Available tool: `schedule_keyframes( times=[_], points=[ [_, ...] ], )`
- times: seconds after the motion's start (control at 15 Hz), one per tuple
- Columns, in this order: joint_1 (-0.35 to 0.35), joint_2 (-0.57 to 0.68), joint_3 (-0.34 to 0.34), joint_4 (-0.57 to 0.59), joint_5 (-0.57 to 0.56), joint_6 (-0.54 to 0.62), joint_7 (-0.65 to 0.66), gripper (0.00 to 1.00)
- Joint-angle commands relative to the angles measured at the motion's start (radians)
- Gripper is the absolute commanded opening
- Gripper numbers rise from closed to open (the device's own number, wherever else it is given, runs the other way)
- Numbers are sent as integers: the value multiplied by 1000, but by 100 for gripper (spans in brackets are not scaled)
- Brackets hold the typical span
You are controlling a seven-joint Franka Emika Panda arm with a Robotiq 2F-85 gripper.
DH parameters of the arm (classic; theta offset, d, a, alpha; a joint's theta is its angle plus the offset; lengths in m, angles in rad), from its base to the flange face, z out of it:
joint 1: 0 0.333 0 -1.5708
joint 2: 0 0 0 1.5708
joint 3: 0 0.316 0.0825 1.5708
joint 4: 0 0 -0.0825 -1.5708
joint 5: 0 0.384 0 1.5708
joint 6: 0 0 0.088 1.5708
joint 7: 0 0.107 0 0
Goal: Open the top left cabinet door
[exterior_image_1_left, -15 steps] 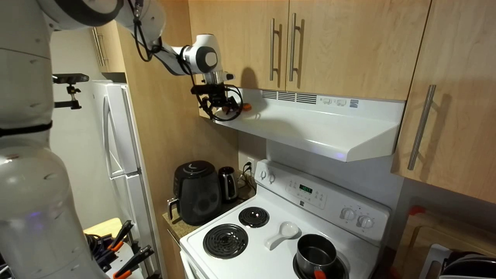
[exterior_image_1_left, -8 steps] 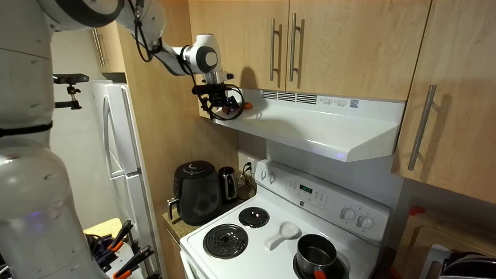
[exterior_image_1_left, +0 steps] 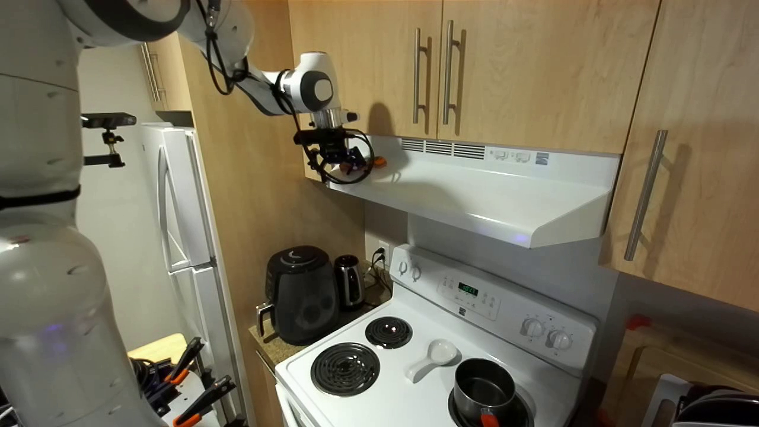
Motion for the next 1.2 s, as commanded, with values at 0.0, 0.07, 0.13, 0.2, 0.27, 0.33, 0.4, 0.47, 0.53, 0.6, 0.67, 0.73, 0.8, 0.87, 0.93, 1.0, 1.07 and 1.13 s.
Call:
schedule_keyframes(
  times=[0.0, 0.07, 0.13, 0.2, 0.27, 0.33, 0.4, 0.47, 0.53, 0.6, 0.67, 0.73, 0.8, 0.87, 0.93, 1.0, 1.07, 1.13],
  points=[
    [2, 1, -2, 3, 0, -3, 1, 100],
    [2, 1, -2, 3, 0, -3, 1, 100],
    [2, 1, -2, 3, 0, -3, 1, 100],
    [2, 1, -2, 3, 0, -3, 1, 100],
    [2, 1, -2, 3, 0, -3, 1, 100],
    [2, 1, -2, 3, 0, -3, 1, 100],
    [2, 1, -2, 3, 0, -3, 1, 100],
    [2, 1, -2, 3, 0, -3, 1, 100],
    [2, 1, -2, 3, 0, -3, 1, 100],
    [2, 1, -2, 3, 0, -3, 1, 100],
    [2, 1, -2, 3, 0, -3, 1, 100],
    [2, 1, -2, 3, 0, -3, 1, 100],
    [2, 1, -2, 3, 0, -3, 1, 100],
    [2, 1, -2, 3, 0, -3, 1, 100],
    [2, 1, -2, 3, 0, -3, 1, 100],
    [2, 1, -2, 3, 0, -3, 1, 100],
    [8, -7, 0, -1, -10, -8, 9, 100],
    [12, -14, 3, -5, -13, -9, 11, 100]
  ],
)
